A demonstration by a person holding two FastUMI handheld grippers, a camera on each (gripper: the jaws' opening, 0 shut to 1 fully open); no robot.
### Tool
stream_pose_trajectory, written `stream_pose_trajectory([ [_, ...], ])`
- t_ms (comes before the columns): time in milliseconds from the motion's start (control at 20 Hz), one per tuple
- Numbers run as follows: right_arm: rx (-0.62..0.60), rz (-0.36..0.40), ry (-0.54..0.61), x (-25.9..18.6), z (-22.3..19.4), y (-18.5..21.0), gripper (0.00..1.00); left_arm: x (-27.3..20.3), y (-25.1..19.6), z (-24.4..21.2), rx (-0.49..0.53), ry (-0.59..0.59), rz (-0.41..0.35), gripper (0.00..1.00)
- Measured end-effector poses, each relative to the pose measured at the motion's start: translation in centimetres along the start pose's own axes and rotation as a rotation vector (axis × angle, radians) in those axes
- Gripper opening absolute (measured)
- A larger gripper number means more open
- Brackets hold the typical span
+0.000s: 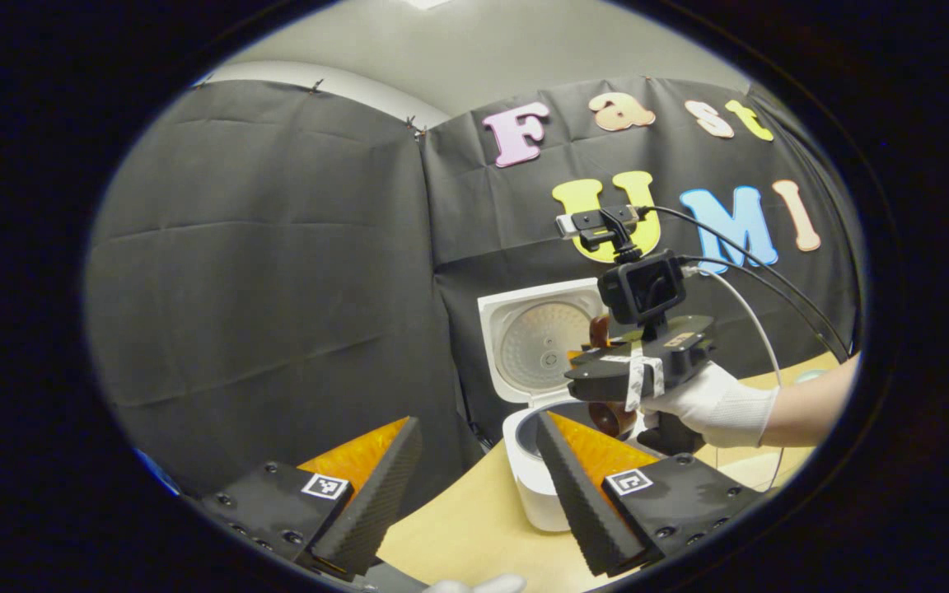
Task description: Close the left gripper, press the button to open the rice cooker; take a wooden spoon from the chopstick holder with the right hand, scoop a spoonful of rice and pour it into the rice cooker, then put the wooden spoon back into the chopstick holder.
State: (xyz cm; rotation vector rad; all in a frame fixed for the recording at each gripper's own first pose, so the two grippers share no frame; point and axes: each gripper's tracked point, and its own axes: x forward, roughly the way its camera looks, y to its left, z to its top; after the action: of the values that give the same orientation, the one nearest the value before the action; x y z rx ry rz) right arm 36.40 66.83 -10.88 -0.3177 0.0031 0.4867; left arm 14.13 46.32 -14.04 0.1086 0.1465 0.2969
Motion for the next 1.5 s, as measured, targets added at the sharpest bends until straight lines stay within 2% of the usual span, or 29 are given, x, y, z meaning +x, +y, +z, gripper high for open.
stream_pose_trajectory([
  [150, 0.19, 0.035, 0.051, -0.2, -0.2, 0.2, 0.21, -0.1, 0.1, 0.0, -0.005, 0.004, -0.001, 0.99],
  [250, 0.362, 0.056, 0.081, -0.5, -0.3, 0.1, 0.2, -0.2, 0.1, 0.2, -0.004, 0.003, -0.003, 0.99],
  [350, 0.576, 0.073, 0.119, -0.6, -0.3, -0.4, 0.21, -0.1, 0.0, 0.6, 0.002, -0.002, -0.006, 0.95],
  [400, 0.664, 0.081, 0.127, -0.4, -0.5, -0.9, 0.21, -0.1, 0.0, 0.9, 0.004, -0.004, -0.01, 0.99],
  [450, 0.739, 0.08, 0.139, -0.5, -0.7, -1.6, 0.21, -0.2, 0.0, 0.9, 0.006, -0.007, -0.014, 0.99],
  [600, 0.883, 0.071, 0.137, -1.5, -1.0, -4.0, 0.21, -0.7, -0.7, 1.8, 0.006, -0.021, -0.04, 0.99],
  [800, 0.979, 0.015, 0.106, -3.8, -1.3, -8.8, 0.21, -1.0, -2.9, 3.3, -0.003, -0.044, -0.084, 0.99],
  [950, 1.013, -0.055, 0.065, -7.1, -1.8, -13.8, 0.21, -2.1, -5.3, 4.5, -0.001, -0.068, -0.129, 0.99],
  [1150, 1.046, -0.187, 0.014, -13.5, -3.8, -22.7, 0.21, -3.5, -10.3, 5.8, -0.016, -0.079, -0.222, 1.0],
  [1300, 1.065, -0.31, -0.027, -20.3, -6.6, -30.4, 0.21, -5.0, -14.6, 7.1, -0.022, -0.088, -0.288, 1.0],
  [1500, 1.102, -0.5, -0.059, -30.8, -12.6, -39.7, 0.2, -7.6, -20.8, 8.5, -0.021, -0.098, -0.368, 1.0],
])
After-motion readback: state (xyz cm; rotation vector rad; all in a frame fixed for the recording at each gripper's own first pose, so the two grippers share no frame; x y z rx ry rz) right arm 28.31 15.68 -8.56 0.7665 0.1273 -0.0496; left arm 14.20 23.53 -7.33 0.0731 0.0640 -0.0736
